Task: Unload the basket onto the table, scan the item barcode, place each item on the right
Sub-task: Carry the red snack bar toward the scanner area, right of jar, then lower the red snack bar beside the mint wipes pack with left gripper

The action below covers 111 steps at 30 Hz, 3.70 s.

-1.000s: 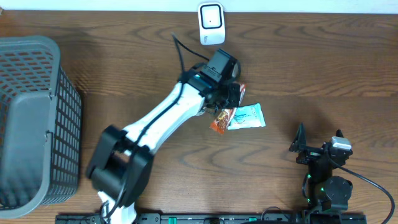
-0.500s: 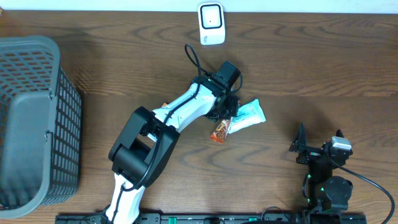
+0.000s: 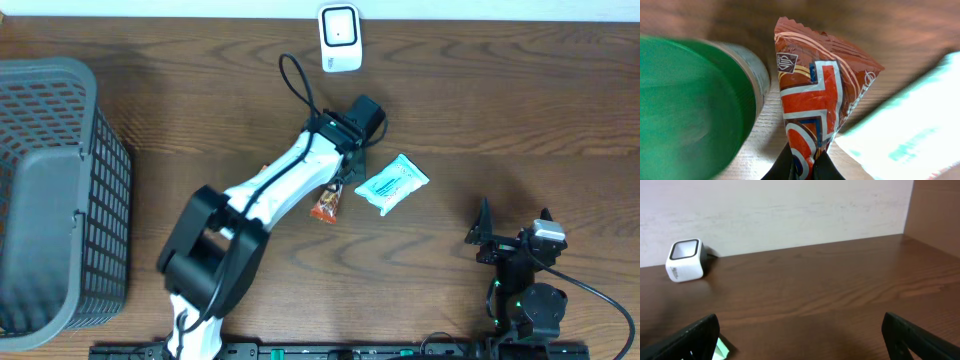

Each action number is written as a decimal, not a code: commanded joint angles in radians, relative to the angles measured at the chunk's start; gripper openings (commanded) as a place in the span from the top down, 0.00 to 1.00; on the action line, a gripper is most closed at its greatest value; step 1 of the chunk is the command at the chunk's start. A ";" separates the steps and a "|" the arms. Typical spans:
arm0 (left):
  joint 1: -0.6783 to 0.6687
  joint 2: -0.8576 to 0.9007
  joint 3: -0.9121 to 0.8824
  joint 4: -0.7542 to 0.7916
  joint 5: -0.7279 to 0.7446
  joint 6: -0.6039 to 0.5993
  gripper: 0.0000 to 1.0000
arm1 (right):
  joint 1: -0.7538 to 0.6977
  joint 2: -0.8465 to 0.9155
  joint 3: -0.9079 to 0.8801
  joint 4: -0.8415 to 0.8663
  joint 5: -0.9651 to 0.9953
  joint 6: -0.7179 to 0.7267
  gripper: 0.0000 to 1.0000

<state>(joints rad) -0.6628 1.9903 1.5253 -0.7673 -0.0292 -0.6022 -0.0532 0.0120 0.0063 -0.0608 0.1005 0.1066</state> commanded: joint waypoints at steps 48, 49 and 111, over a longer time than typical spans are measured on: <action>-0.112 0.125 0.030 0.238 -0.028 -0.029 0.92 | -0.007 -0.005 -0.001 -0.003 -0.001 0.012 0.01; -0.107 0.125 0.030 0.237 -0.027 -0.029 0.92 | -0.007 -0.005 -0.001 -0.003 -0.001 0.012 0.01; -0.158 0.099 0.089 0.137 -0.018 0.150 0.93 | -0.007 -0.005 -0.001 -0.003 -0.002 0.012 0.01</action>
<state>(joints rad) -0.8211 2.1712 1.5932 -0.6216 -0.0040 -0.4923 -0.0532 0.0120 0.0063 -0.0608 0.1005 0.1066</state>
